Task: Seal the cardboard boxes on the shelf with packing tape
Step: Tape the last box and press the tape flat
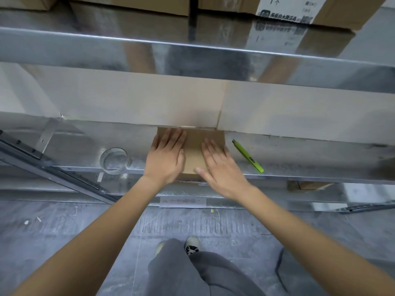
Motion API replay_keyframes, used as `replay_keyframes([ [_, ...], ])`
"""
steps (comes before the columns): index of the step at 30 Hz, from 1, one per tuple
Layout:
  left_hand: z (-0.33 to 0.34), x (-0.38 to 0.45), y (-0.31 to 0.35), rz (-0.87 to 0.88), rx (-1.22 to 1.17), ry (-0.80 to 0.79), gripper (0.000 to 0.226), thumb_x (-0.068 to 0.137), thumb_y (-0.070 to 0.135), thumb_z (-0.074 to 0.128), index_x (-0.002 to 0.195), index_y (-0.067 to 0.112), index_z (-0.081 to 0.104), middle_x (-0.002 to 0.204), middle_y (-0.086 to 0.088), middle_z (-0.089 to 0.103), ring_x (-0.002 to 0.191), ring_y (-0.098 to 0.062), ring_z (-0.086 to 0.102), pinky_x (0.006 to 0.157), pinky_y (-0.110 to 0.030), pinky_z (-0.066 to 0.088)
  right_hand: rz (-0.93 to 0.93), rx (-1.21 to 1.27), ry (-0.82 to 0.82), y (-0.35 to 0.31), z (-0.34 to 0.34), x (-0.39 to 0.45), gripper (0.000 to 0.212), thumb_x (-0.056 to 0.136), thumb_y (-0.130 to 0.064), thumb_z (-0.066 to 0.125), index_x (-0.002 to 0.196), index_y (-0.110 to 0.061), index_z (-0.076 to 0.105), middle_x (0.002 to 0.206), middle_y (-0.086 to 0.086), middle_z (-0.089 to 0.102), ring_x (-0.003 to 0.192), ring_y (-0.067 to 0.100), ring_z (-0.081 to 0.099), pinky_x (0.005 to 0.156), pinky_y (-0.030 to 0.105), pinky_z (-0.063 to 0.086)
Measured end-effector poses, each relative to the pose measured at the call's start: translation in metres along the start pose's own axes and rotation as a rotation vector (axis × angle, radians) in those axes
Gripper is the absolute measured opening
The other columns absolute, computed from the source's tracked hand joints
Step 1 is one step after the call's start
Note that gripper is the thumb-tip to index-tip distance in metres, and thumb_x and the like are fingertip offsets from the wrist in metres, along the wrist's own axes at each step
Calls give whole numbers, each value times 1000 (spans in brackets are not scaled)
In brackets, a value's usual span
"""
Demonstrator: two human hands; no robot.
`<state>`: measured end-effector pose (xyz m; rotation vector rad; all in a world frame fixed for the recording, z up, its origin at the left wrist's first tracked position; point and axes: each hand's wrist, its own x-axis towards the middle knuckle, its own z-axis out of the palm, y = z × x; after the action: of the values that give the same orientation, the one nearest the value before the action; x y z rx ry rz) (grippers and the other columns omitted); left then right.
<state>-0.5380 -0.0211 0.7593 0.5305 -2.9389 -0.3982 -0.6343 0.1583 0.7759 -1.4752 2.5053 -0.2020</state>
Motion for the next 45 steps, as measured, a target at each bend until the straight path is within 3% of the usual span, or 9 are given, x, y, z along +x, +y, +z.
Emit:
replay_keyframes([
  [9,-4,4,2,10,-2,-13,62,93,37,19,149,15,38,155,-1,37,146,-24,29,118,-49,22,-66,-37,126,-6,25,-42,69,100,-50,26,154,-9,15,161,5,8,150,16,4,121,42,15],
  [14,-18,-23,-14,18,-340,63,67,101,51,29,156,19,11,164,7,1,150,-7,-4,123,-36,1,182,593,156,12,9,-31,99,82,-50,69,155,-31,4,163,-7,-7,147,5,1,116,25,15],
  [19,-22,-66,-10,-351,-732,15,87,82,58,60,154,31,19,158,13,25,143,-2,25,117,-34,26,300,1025,141,21,5,-14,101,65,-40,87,148,-30,31,141,-15,49,128,0,47,110,33,40],
  [23,-43,-54,-4,-451,-668,207,74,81,68,60,144,38,36,109,7,62,86,-1,58,77,-28,48,423,857,313,18,-18,-6,57,68,-75,66,101,-29,63,93,-7,66,84,8,61,74,27,48],
  [26,-48,-31,2,-552,-565,113,71,85,72,49,138,26,41,85,-5,63,86,-26,61,75,-38,46,532,727,230,21,-33,13,53,80,-73,52,66,-22,51,65,-2,56,68,18,55,63,33,40],
  [30,-37,-1,6,-673,-832,137,53,89,51,62,123,11,52,111,-3,63,112,-28,59,86,-31,42,599,607,106,22,-30,42,71,88,-72,40,94,-5,63,95,16,66,96,32,63,80,38,45],
  [33,-35,13,-2,-677,-890,112,52,88,49,65,122,10,57,116,-4,66,109,-26,61,89,-32,46,361,259,203,13,-39,53,75,98,-59,29,153,-9,18,159,13,20,147,27,18,117,40,22],
  [36,-32,19,-8,-696,-920,104,50,87,48,66,120,11,59,114,-6,67,104,-25,63,91,-36,50,39,7,87,-1,-43,58,73,99,-59,17,156,-17,0,162,-2,-7,149,13,-11,121,41,-4],
  [45,-27,18,-7,-699,-928,138,47,86,47,68,115,11,60,111,-6,68,103,-25,63,94,-39,49,-6,-68,8,-16,-26,13,83,95,-64,13,154,-6,2,162,10,-2,150,19,-5,120,34,-7],
])
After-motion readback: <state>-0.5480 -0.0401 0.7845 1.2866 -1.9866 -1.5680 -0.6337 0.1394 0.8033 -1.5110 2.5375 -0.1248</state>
